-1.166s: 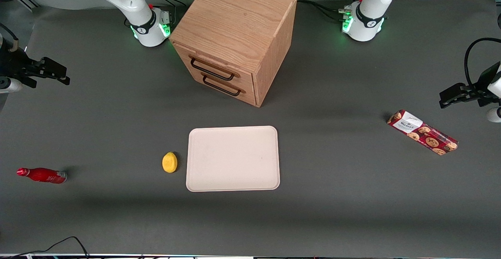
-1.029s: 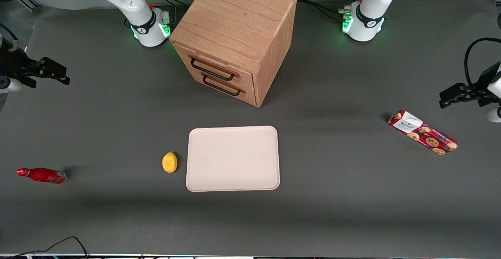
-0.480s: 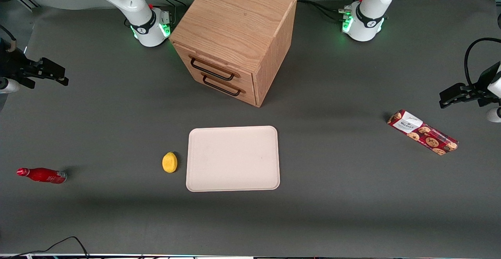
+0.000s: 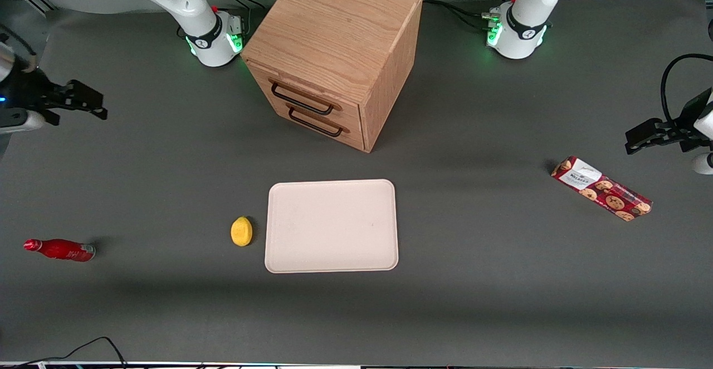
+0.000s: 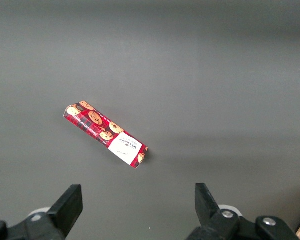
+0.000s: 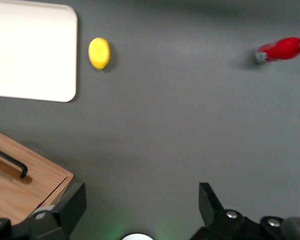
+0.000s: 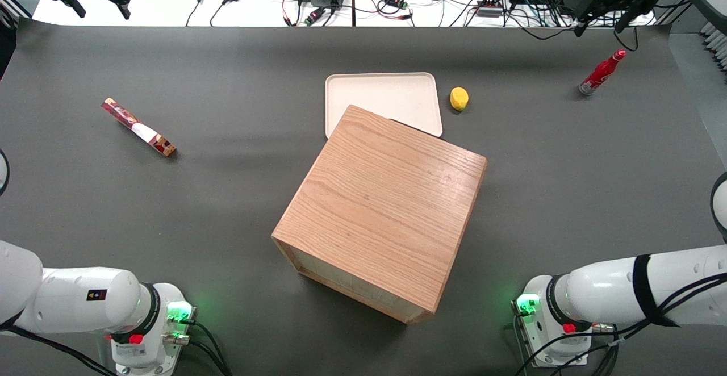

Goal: Open upper drawer

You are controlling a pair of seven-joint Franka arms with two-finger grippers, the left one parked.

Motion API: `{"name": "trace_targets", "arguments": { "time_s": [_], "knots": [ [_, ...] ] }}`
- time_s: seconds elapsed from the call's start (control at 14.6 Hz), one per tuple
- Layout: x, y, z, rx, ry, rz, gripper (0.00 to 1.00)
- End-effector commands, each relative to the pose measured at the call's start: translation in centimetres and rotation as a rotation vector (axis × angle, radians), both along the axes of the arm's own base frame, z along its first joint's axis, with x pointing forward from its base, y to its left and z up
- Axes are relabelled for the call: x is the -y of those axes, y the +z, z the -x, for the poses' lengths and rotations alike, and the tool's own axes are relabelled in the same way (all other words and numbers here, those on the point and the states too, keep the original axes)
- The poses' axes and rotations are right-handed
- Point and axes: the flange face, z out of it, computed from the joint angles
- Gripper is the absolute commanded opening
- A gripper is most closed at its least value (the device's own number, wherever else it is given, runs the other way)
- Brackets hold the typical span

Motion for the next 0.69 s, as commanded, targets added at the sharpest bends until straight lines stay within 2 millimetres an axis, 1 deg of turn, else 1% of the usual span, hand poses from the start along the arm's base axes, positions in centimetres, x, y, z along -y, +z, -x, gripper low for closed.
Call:
{"name": "trace_targets", "arguments": {
  "time_s": [0.0, 0.14, 0.27, 0.41, 0.48, 0.55, 0.62],
  "knots": [
    [-5.6, 0.2, 0.4, -0.027, 0.100, -0.012, 1.00],
    [-10.6, -0.4, 1.0, -0.042, 0.194, -0.023, 1.00],
    [-16.3, -1.2, 2.3, -0.057, 0.298, -0.018, 1.00],
    [-20.9, -1.7, 3.7, -0.056, 0.379, -0.024, 1.00],
    [-22.7, -2.0, 4.1, -0.067, 0.406, -0.045, 1.00],
    [-24.1, -1.6, 4.1, -0.067, 0.418, -0.083, 1.00],
    [-25.4, -2.0, 4.0, -0.080, 0.440, -0.114, 1.00]
  ]
}}
